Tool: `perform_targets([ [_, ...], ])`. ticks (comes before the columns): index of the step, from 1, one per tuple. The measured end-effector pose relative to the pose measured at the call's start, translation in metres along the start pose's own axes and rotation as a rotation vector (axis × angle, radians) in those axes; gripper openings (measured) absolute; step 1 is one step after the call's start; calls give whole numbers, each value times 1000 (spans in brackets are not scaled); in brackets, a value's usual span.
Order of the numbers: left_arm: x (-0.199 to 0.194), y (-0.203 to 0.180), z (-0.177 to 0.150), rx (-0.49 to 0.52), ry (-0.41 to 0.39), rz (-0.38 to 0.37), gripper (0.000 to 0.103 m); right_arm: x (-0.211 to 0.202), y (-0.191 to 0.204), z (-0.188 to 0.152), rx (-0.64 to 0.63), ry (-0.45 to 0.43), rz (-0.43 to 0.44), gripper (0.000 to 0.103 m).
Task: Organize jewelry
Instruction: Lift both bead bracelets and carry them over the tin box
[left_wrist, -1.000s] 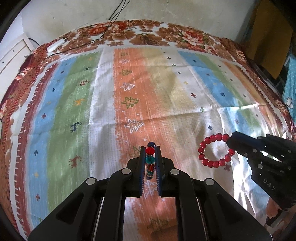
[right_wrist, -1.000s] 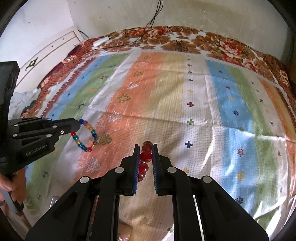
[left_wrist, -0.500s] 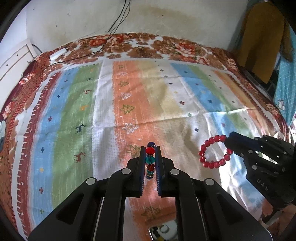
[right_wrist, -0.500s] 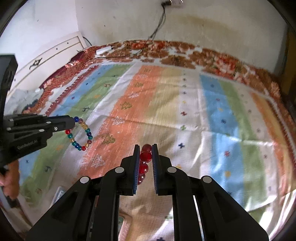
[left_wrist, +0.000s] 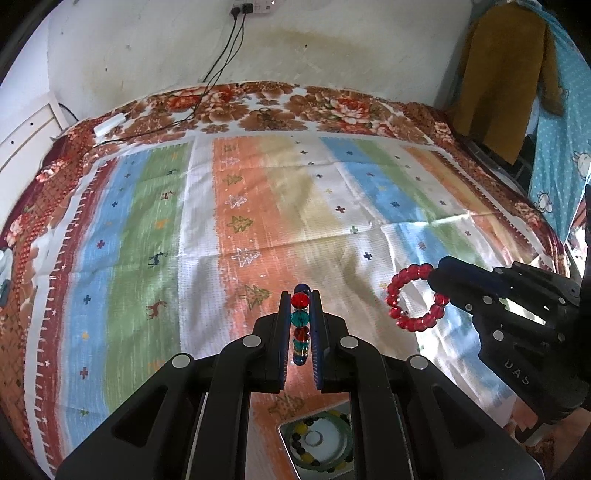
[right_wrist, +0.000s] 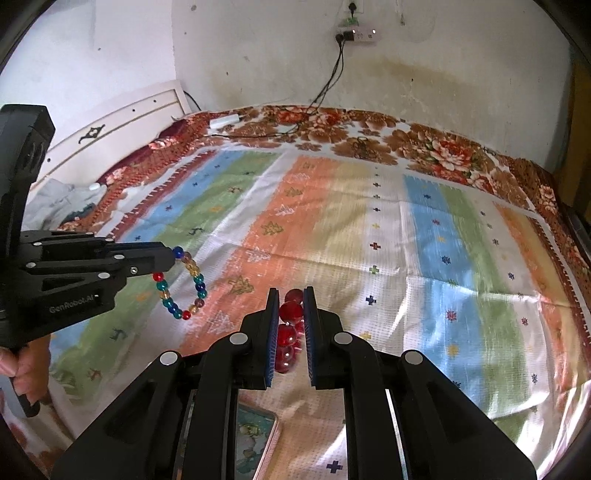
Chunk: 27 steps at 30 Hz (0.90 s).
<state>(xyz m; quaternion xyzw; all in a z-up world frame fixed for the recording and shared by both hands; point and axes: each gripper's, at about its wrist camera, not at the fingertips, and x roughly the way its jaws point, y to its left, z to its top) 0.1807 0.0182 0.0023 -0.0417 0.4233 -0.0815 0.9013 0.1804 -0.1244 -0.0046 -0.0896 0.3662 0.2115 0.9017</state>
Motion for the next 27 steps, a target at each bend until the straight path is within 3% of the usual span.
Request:
perform_targets([
  [15,-30,-9,-25,9,-35,-44,9,-33,18,-18,-11,-27,82,14],
  [27,-53,-17,-69,10,-36,-74,9,-52,31,-48,-31,-11,130,14],
])
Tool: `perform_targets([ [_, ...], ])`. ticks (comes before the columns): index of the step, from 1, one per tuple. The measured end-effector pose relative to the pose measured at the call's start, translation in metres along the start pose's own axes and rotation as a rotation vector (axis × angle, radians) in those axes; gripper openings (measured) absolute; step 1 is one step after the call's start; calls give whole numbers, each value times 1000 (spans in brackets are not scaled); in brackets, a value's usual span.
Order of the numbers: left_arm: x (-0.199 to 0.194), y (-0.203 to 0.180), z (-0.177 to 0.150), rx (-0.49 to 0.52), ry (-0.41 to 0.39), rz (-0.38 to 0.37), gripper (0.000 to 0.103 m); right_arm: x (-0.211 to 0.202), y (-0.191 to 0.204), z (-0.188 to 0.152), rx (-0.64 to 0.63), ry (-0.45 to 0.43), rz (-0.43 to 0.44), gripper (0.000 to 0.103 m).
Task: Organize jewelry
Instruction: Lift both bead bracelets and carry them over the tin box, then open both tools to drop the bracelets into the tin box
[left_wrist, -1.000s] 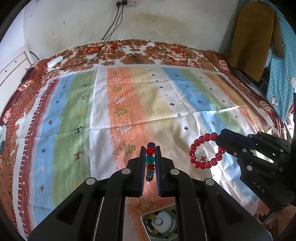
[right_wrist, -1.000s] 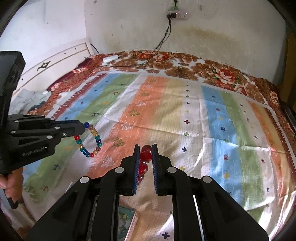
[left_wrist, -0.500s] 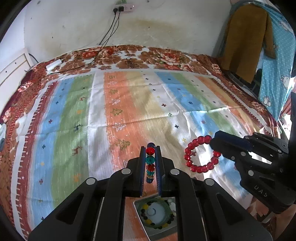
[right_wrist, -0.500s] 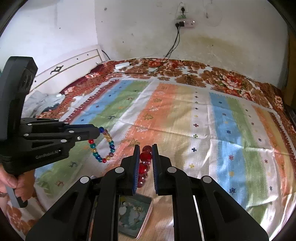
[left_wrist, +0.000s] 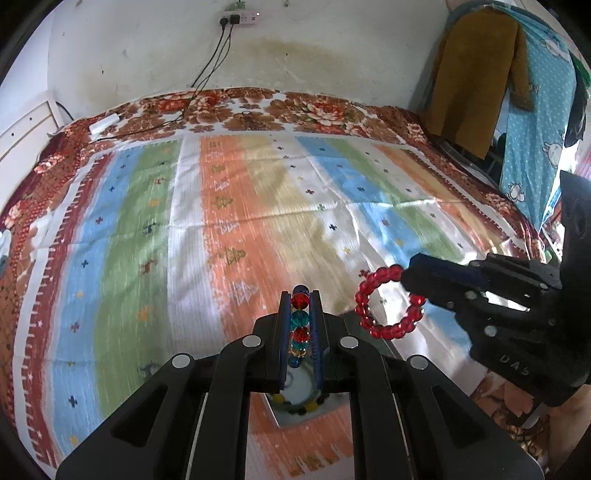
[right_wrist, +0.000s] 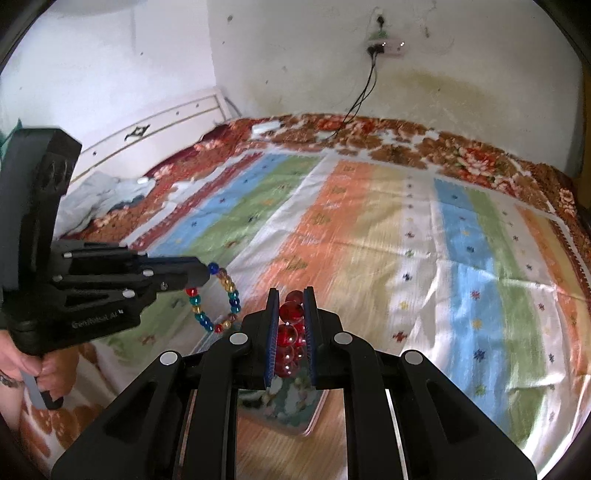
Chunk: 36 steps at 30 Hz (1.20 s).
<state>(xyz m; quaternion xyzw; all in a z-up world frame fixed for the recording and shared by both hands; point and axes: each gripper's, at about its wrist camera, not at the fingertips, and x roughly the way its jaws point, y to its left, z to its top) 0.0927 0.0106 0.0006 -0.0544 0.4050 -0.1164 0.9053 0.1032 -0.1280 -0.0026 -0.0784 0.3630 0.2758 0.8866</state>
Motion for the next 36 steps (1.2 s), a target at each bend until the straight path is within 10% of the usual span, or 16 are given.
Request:
perform_targets([
  [21,-6,-10,-21,16,21,-25,11,1,-1,-23,43,50,44,14],
  [36,-10,-8,-38,8,35,49,70,-15,-11,-45,53,30,-8,55],
])
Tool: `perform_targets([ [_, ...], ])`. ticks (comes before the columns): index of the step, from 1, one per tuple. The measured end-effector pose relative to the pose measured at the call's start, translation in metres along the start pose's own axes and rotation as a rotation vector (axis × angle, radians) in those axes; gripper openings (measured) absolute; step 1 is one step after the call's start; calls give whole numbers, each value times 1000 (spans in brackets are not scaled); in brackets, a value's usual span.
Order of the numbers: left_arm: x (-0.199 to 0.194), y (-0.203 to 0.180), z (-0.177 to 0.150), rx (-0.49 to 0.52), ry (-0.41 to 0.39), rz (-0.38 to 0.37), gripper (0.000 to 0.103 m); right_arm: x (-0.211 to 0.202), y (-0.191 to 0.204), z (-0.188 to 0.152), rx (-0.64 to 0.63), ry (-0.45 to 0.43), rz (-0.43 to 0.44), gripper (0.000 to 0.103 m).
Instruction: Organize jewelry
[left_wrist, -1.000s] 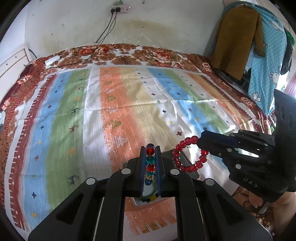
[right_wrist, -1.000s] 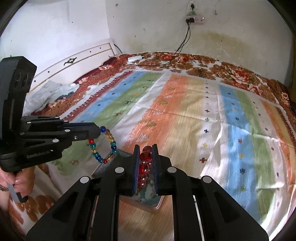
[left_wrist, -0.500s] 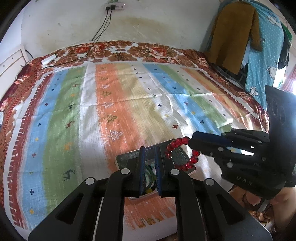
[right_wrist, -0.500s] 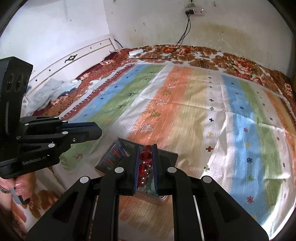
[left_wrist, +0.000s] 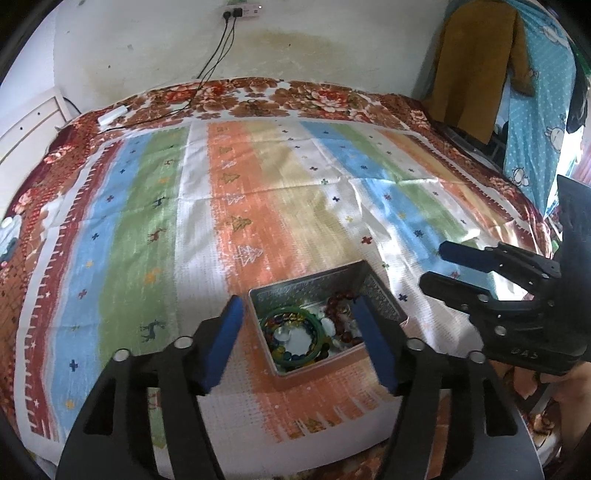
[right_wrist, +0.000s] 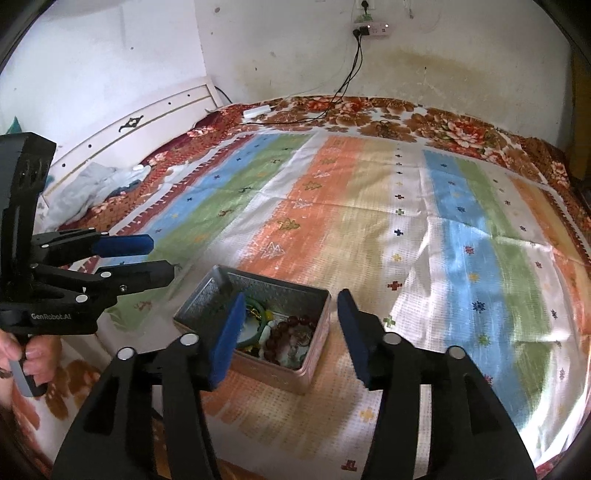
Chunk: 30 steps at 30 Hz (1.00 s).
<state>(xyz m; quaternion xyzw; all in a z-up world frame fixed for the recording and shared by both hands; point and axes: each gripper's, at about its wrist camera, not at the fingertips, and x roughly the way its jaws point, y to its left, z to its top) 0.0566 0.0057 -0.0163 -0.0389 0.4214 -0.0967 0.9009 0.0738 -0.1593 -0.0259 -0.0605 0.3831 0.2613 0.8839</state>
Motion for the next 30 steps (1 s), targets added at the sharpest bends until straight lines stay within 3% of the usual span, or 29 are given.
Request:
perform_targets([
  [6,-10,-2,-6,9,-33,-22,88,-5,-10,-10,48,9,2,64],
  [12,-13,-8,-12,31,-50,-13,95,-17,-12,-19,66,-18,-7,70],
  [22,-27,-16,-27,33,-105,-16,97,-35,-1,-35,30,-62,-64,94],
  [30,-36,-24,-38,49,-140,58,97,-47,7,-44,8,-95,-93,96],
])
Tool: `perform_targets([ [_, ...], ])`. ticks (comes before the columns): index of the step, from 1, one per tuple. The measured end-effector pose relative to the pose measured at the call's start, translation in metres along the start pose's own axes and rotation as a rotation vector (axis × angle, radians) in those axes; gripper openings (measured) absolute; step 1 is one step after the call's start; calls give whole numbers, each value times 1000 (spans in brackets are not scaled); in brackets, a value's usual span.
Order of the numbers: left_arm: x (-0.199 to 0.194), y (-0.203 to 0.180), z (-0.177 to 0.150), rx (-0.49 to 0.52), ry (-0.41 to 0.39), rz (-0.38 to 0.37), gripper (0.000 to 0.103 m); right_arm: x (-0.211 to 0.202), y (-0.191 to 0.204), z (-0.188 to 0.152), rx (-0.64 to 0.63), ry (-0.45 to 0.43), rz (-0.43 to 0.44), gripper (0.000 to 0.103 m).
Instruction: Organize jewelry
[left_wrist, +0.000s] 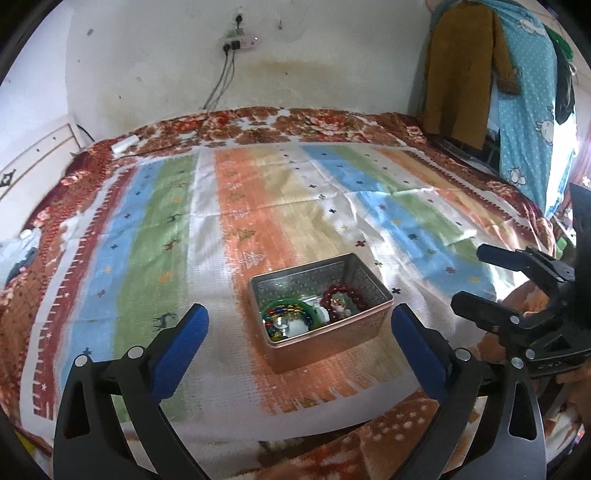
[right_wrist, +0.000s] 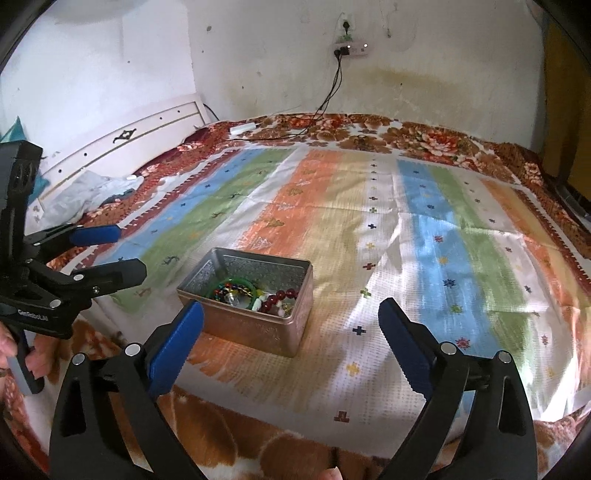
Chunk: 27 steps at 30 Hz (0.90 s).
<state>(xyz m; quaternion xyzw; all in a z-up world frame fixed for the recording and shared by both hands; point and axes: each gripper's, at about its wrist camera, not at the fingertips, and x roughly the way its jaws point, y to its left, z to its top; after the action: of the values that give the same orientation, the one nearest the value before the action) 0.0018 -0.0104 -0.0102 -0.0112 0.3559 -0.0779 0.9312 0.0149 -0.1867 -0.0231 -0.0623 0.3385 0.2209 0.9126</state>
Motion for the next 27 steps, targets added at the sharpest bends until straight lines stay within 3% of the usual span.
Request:
perform_targets([
  [8,-12,-8,-8,24,-60,37,97,-7,-3,-4,20,-38,28,96],
  [19,-12,-14,-9,49,-83,43,97,4,-8,-5,45,9,28,96],
  [27,-14,-7,-10,8,-86,14,97,10,-6,-7,42,38,16,96],
])
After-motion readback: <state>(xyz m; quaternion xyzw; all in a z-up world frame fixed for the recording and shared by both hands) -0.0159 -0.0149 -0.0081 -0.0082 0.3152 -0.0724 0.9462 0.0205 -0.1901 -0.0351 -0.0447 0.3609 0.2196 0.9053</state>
